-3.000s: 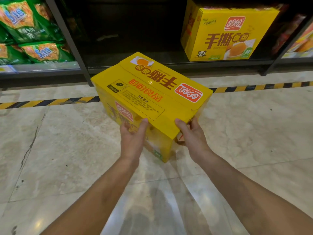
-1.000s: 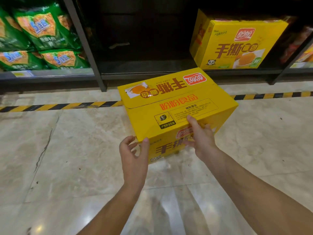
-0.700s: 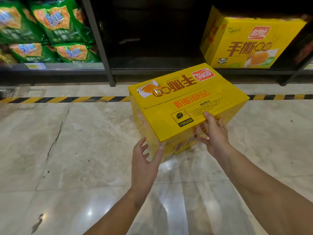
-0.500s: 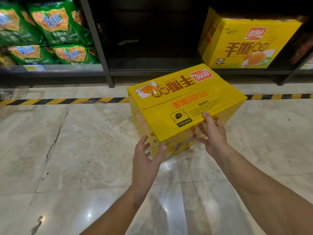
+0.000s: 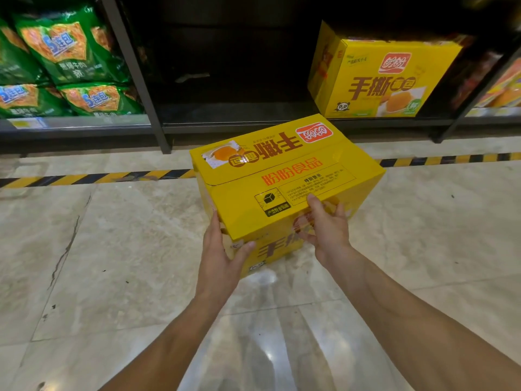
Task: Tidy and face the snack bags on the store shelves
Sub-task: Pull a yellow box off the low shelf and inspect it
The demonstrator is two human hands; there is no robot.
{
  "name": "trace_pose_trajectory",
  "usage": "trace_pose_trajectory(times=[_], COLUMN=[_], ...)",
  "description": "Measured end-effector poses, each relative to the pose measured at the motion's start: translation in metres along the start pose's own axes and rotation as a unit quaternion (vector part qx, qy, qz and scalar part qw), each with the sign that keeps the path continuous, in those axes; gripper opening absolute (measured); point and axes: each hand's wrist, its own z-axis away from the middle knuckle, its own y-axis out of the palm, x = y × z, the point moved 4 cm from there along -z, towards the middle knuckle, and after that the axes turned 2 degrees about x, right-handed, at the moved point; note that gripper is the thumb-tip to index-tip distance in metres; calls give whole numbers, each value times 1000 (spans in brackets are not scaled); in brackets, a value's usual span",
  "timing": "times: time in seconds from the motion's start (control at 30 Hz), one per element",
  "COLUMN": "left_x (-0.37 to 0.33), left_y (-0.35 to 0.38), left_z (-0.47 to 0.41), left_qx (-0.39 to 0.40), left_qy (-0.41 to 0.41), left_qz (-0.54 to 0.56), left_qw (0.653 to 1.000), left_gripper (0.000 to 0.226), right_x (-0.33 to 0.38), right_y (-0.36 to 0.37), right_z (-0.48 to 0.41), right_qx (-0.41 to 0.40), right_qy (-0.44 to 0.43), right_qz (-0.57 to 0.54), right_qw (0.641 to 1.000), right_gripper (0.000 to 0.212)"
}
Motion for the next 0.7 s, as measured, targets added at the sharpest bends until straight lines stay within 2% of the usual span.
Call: trace_pose_trajectory(times=[0.07,0.23,0.3,0.4,0.5,0.57,0.7], left_x=[3,8,14,18,20,23,35], left_y=[-8,-30,-34,-37,-39,-38,-37], left_z=[-1,-11,-17,-26,-31,-32,-35], left_qx=[-1,-62,-73,-89,-106,-113,-110], left_qy=[8,-14,-28,-45,-55,-57,-68], left_qz=[17,29,24,24,23,19,15], left_qw=[1000,998,997,995,993,992,992], left_gripper=[84,57,46,41,40,41,47], right_x=[-8,-23,-18,-9,-9,-10,-10], right_y=[2,-14,-32,-66,-91,-97,-85], right_z=[2,8,2,-15,-25,-27,-32], right_qx=[7,6,-36,-90,-55,-15,50], right_qy=[-5,-63,-97,-106,-119,-130,-161], right_qz=[7,80,117,194,239,231,201], right_qw=[1000,995,988,971,962,964,965], right_gripper=[131,115,114,125,135,125,74])
